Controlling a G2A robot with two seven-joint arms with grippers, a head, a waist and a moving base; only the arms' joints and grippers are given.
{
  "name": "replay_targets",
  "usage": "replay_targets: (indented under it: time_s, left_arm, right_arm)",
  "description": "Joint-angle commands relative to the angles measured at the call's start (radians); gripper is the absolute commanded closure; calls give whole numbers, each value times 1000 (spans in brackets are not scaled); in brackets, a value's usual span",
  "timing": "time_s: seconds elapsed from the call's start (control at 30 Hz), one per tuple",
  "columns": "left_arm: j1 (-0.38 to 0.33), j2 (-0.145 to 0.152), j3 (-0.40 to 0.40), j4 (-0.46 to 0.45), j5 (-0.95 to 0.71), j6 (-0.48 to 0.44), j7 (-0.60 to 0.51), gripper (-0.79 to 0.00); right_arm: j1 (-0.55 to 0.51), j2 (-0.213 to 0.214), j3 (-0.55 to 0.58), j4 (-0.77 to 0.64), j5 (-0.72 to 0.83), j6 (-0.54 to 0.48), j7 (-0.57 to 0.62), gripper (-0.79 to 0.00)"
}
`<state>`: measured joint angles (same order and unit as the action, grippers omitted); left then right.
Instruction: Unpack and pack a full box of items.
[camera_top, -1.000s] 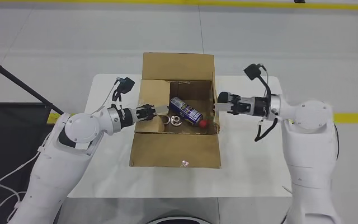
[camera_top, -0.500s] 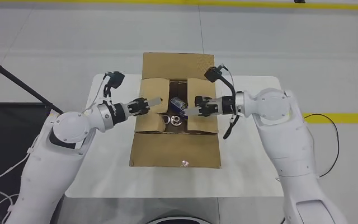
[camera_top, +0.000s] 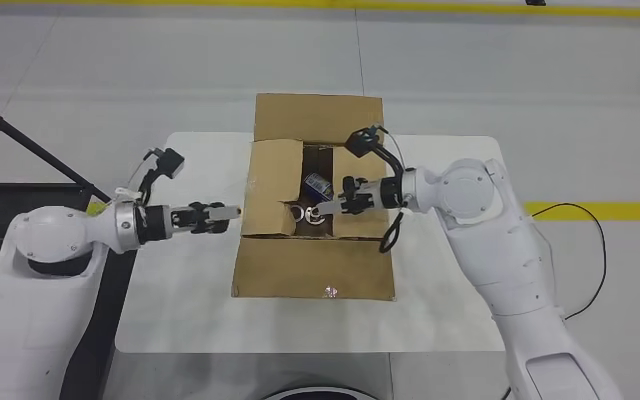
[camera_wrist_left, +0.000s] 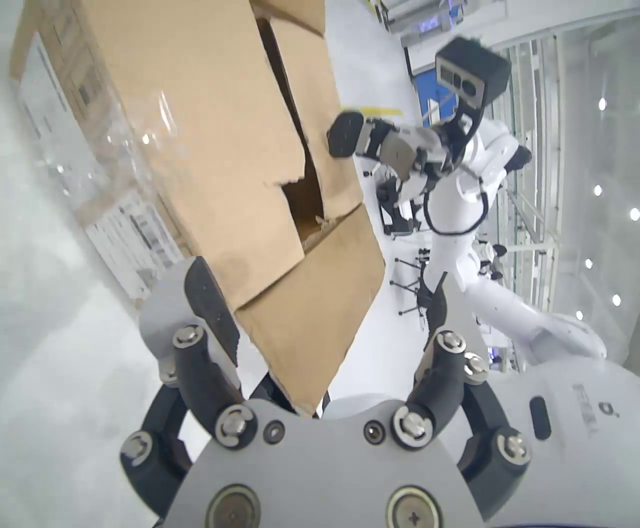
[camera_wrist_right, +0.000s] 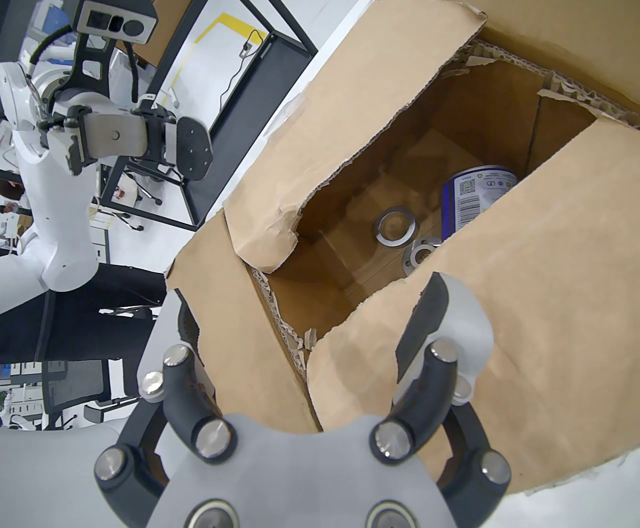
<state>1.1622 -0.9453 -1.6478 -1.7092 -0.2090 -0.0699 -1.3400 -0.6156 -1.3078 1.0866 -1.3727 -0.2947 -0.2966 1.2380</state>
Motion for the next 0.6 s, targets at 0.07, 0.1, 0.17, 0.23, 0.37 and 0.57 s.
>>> replay_targets:
  time_s: [0.07, 0.1, 0.17, 0.23, 0.37, 0.57]
  left_arm:
    - [41, 14, -19, 14, 6, -53, -124, -785]
    - [50, 16, -14, 14, 15, -67, -154, -785]
    - [64, 20, -6, 18, 14, -84, -181, -785]
    - [73, 20, 10, 21, -3, -91, -184, -785]
    - [78, 18, 56, 26, -52, -106, -184, -785]
    - [75, 17, 100, 39, -169, -131, -196, -785]
  right_arm:
    - [-2, 4, -7, -11, -10, 9, -7, -785]
    - [-2, 5, -7, -15, -10, 11, -9, -785]
    - [-2, 8, -7, -25, -11, 18, -11, -785]
    - [0, 10, -8, -38, -21, 31, -11, -785]
    - [0, 11, -8, -49, -22, 42, -13, -785]
    - [0, 11, -8, -49, -22, 42, -13, -785]
